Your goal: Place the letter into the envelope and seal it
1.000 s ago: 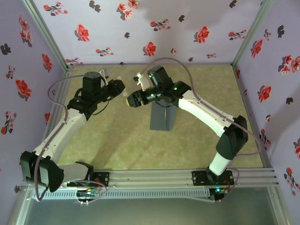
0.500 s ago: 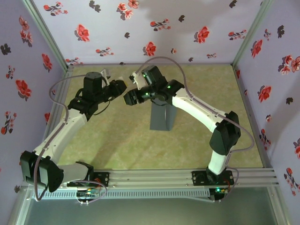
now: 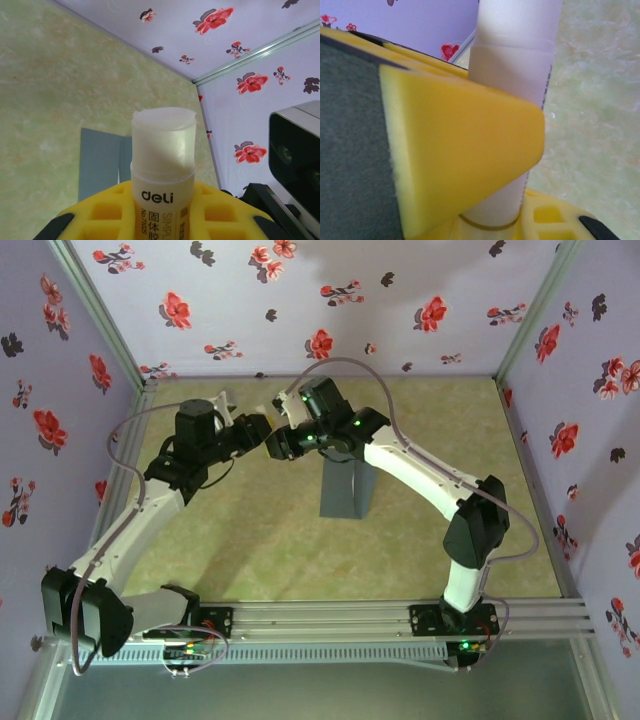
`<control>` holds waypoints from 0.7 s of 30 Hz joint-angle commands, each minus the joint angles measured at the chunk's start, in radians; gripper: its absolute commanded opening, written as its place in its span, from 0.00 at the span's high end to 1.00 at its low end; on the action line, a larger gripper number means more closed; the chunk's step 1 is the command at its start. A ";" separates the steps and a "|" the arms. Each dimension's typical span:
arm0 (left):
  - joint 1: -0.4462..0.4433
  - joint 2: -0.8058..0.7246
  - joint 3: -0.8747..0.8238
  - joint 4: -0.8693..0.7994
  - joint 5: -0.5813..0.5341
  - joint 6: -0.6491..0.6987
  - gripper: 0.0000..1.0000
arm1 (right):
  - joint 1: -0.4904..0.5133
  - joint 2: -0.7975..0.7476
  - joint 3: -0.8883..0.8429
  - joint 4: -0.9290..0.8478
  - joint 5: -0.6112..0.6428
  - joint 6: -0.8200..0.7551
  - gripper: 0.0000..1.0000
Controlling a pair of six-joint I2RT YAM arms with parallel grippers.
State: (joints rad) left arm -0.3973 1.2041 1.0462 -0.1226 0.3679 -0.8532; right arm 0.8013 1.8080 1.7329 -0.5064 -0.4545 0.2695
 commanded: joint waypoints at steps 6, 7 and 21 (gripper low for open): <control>-0.010 -0.081 -0.040 0.109 0.259 0.036 1.00 | -0.020 -0.041 -0.013 0.116 -0.084 0.015 0.82; -0.010 -0.083 -0.047 0.130 0.288 0.029 1.00 | -0.030 -0.052 -0.023 0.139 -0.116 0.031 0.82; -0.011 -0.077 -0.127 0.462 0.515 -0.149 1.00 | -0.155 -0.172 -0.203 0.632 -0.525 0.362 0.80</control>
State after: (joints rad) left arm -0.3775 1.1542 0.9463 0.2646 0.6498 -0.9527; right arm 0.6781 1.6711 1.5364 -0.1837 -0.9077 0.5076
